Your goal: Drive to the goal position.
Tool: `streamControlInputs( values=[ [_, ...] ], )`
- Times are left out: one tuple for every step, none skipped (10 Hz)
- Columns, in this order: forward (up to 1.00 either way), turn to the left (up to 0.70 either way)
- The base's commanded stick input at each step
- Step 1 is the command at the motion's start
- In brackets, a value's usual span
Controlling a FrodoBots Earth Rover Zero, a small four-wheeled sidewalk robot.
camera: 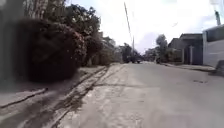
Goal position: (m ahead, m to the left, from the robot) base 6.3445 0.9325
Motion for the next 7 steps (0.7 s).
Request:
streamControlInputs(
  values=[
    [1.0, -0.38],
    [1.0, -0.2],
    [1.0, -0.03],
    [1.0, 0.0],
    [1.0, 0.0],
    [1.0, 0.0],
    [1.0, 0.0]
  ],
)
